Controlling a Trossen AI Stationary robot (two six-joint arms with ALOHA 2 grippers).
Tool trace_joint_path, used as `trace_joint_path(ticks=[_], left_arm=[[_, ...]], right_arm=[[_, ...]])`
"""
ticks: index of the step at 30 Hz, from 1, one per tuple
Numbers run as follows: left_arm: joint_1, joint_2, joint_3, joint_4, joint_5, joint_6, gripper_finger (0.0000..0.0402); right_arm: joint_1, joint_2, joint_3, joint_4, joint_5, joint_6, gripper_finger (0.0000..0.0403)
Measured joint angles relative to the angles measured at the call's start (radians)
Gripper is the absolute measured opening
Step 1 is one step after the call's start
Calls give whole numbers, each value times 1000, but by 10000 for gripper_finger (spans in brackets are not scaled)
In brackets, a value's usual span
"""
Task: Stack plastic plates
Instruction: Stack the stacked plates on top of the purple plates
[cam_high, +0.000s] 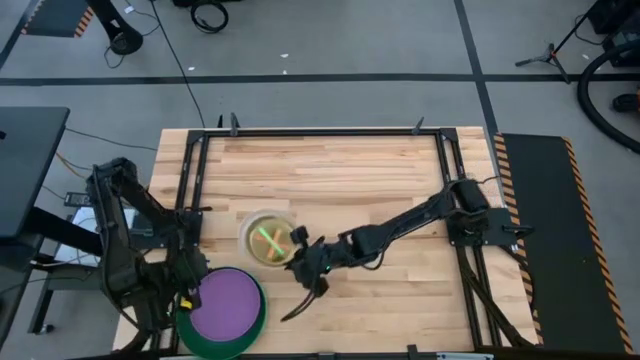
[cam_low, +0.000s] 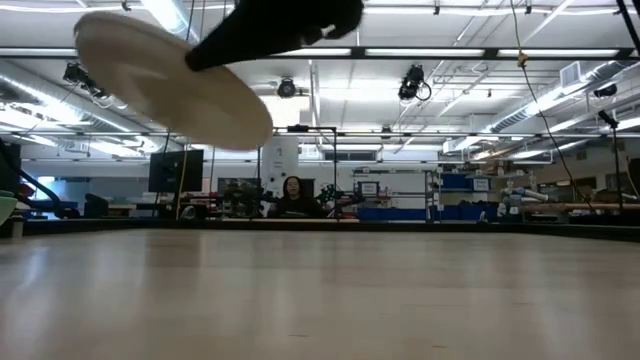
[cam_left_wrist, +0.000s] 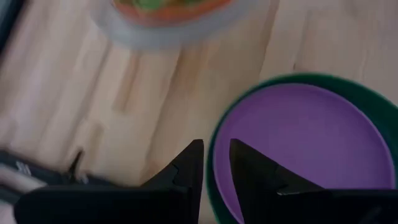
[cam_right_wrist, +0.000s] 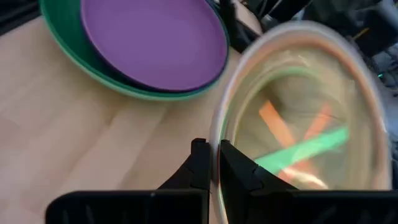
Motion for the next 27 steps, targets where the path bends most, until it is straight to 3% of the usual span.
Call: trace_joint_path(ticks=[4, 9, 21, 27], left_arm=[[24, 4, 0, 2, -102, 109, 86], [51, 54, 0, 15, -119, 186, 108], [124, 113, 0, 43, -128, 176, 233], [171, 113, 0, 124, -164, 278, 257]], right_arm=[[12, 72, 90, -86, 1, 2, 22], [12, 126, 171, -230, -2, 9, 22], [26, 98, 179, -367, 21, 70, 22], [26, 98, 179, -396, 55, 126, 24]])
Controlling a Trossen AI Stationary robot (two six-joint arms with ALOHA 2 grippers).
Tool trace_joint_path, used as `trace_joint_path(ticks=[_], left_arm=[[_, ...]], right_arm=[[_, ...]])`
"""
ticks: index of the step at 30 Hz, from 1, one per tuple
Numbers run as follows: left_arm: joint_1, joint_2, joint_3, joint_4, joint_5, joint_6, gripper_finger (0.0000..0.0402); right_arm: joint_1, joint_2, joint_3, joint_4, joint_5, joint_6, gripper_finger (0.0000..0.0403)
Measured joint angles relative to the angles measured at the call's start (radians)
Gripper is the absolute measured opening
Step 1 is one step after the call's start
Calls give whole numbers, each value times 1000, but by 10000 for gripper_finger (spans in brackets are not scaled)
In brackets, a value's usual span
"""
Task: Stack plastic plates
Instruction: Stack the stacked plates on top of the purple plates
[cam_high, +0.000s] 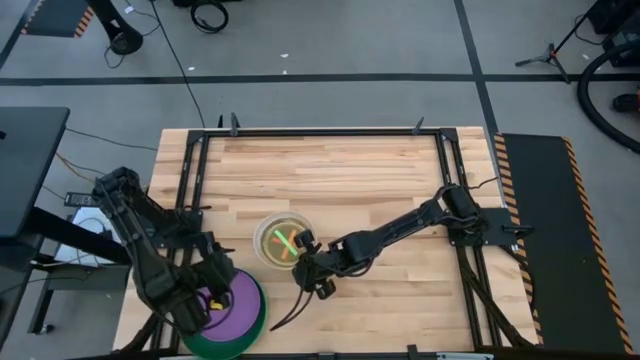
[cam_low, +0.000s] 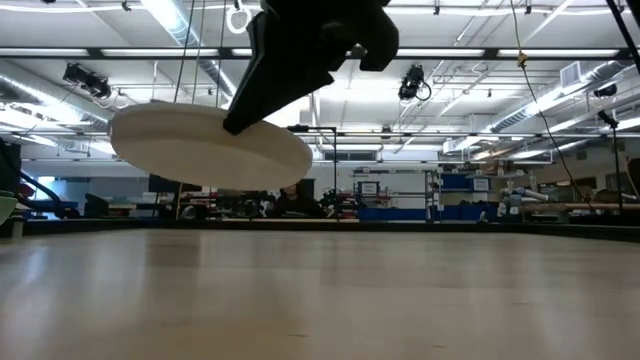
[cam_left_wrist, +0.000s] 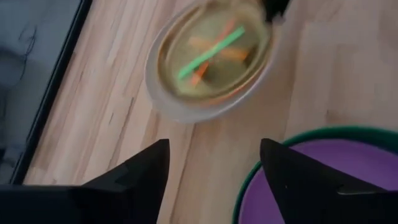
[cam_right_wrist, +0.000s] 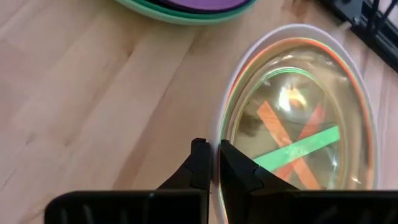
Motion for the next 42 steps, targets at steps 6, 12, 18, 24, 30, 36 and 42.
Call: trace_joint_path(ticks=[6, 12, 18, 24, 30, 36, 42], left_arm=[[4, 0, 0, 131, -114, 216, 245], [4, 0, 0, 161, -135, 234, 232], [21, 1, 0, 290, -132, 305, 232], [93, 9, -1, 347, -119, 398, 247], [180, 45, -1, 401, -87, 526, 270], [224, 120, -1, 576, 27, 735, 286], [262, 152, -1, 673, 108, 825, 300]], right_arm=[[-4, 0, 0, -19, 36, 7, 24], [-2, 0, 0, -54, 55, 8, 24], [18, -6, 0, -60, 73, -9, 24], [45, -19, 59, -118, 73, 0, 24], [67, -19, 127, -166, 10, 5, 24], [71, -19, 135, -176, -8, 11, 24], [70, -19, 136, -230, -7, 63, 24]])
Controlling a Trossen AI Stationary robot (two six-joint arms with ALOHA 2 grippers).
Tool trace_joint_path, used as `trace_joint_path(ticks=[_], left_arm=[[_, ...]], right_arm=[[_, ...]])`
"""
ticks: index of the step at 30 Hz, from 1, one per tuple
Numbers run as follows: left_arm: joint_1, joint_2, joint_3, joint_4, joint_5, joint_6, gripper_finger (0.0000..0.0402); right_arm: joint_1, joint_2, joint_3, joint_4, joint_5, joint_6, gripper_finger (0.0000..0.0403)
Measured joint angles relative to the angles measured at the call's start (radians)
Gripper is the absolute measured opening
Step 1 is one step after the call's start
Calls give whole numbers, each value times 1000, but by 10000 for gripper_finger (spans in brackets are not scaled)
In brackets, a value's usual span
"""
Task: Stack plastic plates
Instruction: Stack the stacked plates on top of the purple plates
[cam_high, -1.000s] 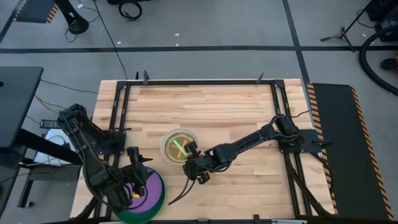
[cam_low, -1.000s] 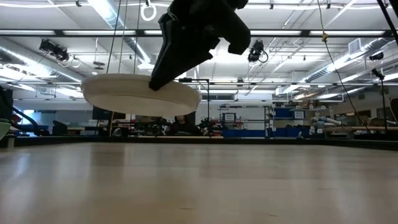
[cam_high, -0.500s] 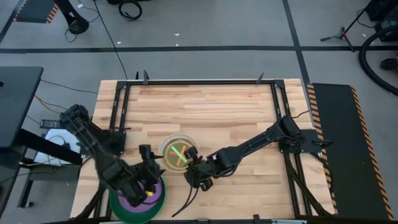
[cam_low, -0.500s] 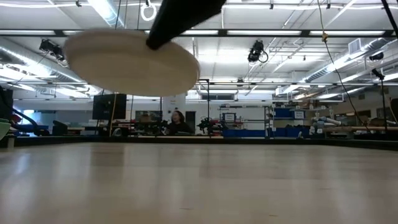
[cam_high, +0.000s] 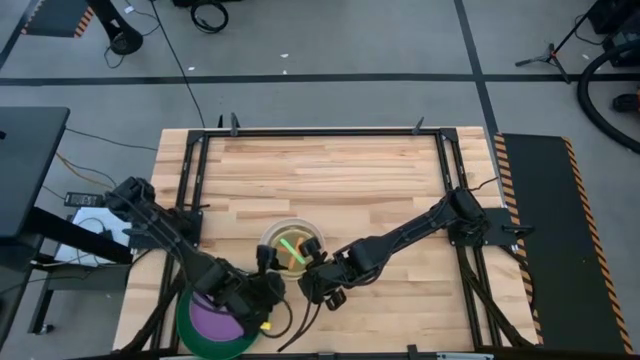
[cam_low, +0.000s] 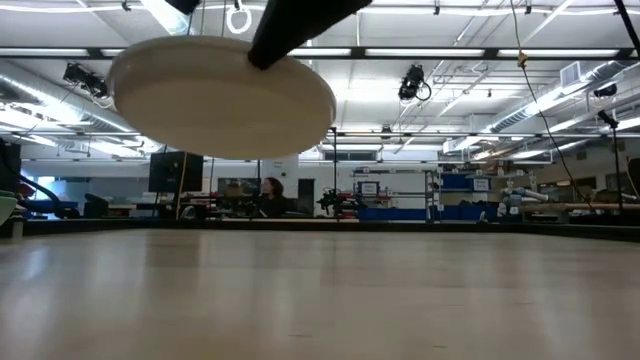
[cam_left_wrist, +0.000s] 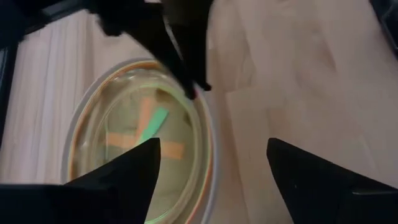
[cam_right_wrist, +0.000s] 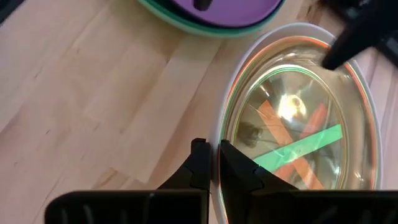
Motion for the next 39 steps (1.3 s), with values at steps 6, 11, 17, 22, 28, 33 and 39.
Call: trace_joint_path(ticks=[6, 11, 17, 22, 28, 33, 39], left_arm=[[40, 0, 0, -13, -3, -16, 313], [66, 42, 1, -44, 18, -16, 314], [69, 112, 1, -51, 21, -2, 314], [79, 136, 1, -51, 12, -7, 314], [89, 137, 1, -84, -90, -24, 313], [94, 137, 1, -136, -188, -72, 300], [87, 137, 0, -166, -253, -79, 291]], right_arm=[[2, 0, 0, -28, 4, 12, 23], [9, 0, 0, -28, 45, -10, 23], [18, 0, 0, -27, 176, -14, 23], [19, 0, 0, -26, 163, -8, 24], [20, 0, 0, -19, 159, 23, 25], [19, 0, 0, -15, 120, 119, 25], [18, 0, 0, 36, 120, 336, 26]])
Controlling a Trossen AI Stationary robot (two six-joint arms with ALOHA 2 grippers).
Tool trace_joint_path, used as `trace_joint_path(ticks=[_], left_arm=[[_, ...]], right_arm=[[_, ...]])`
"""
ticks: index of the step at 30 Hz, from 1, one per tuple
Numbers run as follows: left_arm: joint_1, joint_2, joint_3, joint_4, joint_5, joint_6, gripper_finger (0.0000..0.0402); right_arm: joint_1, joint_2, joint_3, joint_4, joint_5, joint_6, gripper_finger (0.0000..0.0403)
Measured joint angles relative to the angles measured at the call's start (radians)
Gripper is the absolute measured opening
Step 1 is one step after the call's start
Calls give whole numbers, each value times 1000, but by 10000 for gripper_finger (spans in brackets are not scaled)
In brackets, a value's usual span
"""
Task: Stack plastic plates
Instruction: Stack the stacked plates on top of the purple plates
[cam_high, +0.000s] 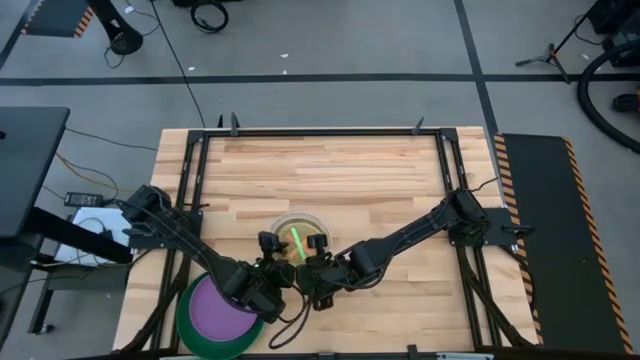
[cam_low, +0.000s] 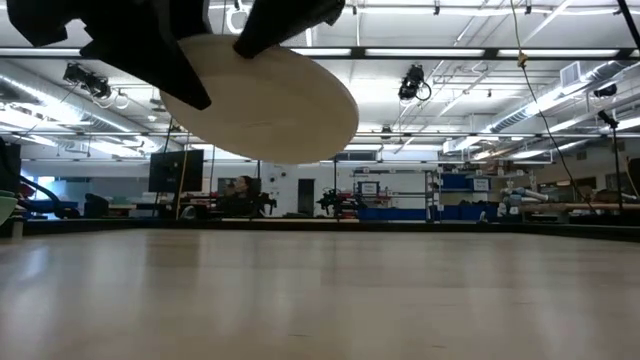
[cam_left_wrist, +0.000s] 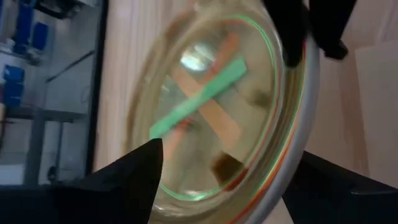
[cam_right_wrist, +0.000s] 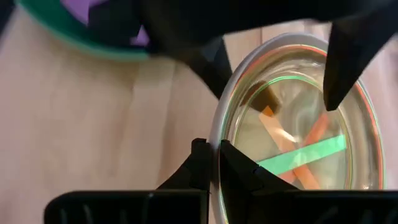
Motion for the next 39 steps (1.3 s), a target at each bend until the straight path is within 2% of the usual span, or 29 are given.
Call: trace_joint_path(ticks=[5, 11, 16, 21, 29, 33, 39], left_arm=[[-55, 0, -1, 1, -115, 28, 291], [-142, 1, -2, -6, -291, 15, 291], [-161, 2, -2, -12, -294, 3, 291], [-155, 30, 0, -19, -253, 10, 290], [-110, 119, 1, -30, -215, 30, 282], [-80, 145, 1, -36, -204, 26, 240], [-71, 149, 1, -35, -200, 27, 116]], right_arm=[[1, -1, 0, 63, -13, 130, 24], [3, -4, 2, 120, -78, 132, 23], [2, -4, 2, 129, -116, 74, 23], [1, 0, 3, 119, -123, -6, 23], [3, 0, 6, 114, -146, -18, 23], [3, -1, 6, 96, -143, -13, 23], [3, -4, 7, 73, -129, 28, 23]])
